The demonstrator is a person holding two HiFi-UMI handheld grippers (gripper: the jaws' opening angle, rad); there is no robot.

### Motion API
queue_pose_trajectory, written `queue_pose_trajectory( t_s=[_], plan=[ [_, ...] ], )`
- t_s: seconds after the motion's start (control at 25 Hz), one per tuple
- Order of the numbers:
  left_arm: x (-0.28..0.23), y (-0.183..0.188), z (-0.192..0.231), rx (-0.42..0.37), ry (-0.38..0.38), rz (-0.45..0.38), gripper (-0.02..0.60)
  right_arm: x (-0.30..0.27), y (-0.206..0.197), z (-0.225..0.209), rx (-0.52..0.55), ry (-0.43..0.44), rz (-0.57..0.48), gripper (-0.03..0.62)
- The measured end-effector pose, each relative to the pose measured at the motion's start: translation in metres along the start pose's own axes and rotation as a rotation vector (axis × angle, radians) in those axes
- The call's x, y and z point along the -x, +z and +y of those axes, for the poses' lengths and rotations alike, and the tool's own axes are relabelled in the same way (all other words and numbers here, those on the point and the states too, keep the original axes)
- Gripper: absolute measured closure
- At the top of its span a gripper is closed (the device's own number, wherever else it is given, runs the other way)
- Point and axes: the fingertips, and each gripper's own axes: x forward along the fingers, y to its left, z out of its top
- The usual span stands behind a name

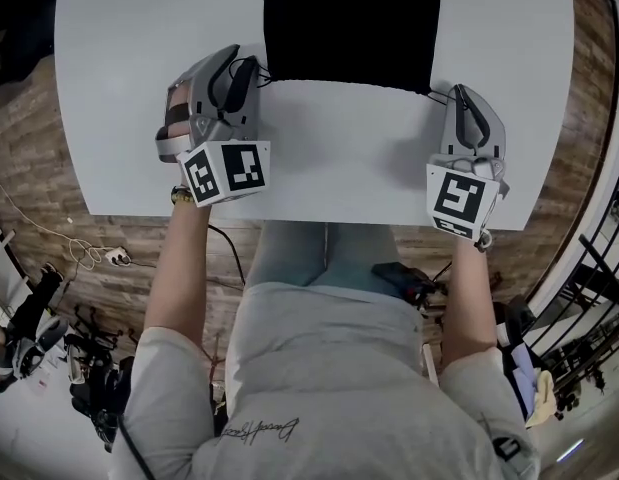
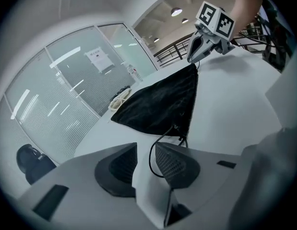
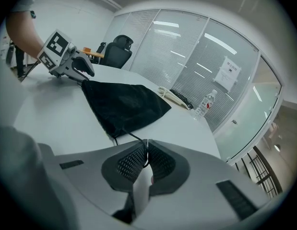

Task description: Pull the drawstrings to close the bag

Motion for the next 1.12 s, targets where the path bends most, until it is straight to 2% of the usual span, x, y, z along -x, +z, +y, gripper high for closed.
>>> queue_pose_trajectory(
  t_s=[0.24, 0.36, 0.52, 0.68, 0.84, 1.04, 1.12],
  plan=[
    [-0.006, 0.011, -0.002, -0.089, -0.031, -0.029, 0.457, 0.002, 0.001, 0.002, 0.001, 0.004, -0.003, 0.569],
    [-0.008, 0.010, -0.002, -0.087, -0.087, -0.013, 0.469, 0.002, 0.000, 0.003, -0.002, 0.004, -0.003, 0.569],
    [-0.008, 0.015, 0.002, -0.105, -0.085, -0.025, 0.465, 0.004, -0.002, 0.001, -0.006, 0.005, -0.004, 0.569],
    [-0.006, 0.019, 0.008, -0.030, -0.104, -0.092, 0.465, 0.004, -0.001, 0.004, -0.007, 0.009, -0.004, 0.569],
    [-0.009, 0.019, 0.012, 0.128, -0.163, -0.128, 0.465, 0.003, -0.002, 0.004, -0.011, 0.011, -0.007, 0.569],
    [-0.009, 0.018, 0.017, 0.139, -0.124, -0.107, 0.468, 0.006, -0.003, 0.002, -0.014, 0.012, -0.008, 0.569],
    [-0.008, 0.021, 0.020, 0.143, -0.096, -0.105, 0.490, 0.008, -0.005, 0.000, -0.010, 0.012, -0.008, 0.569]
  ],
)
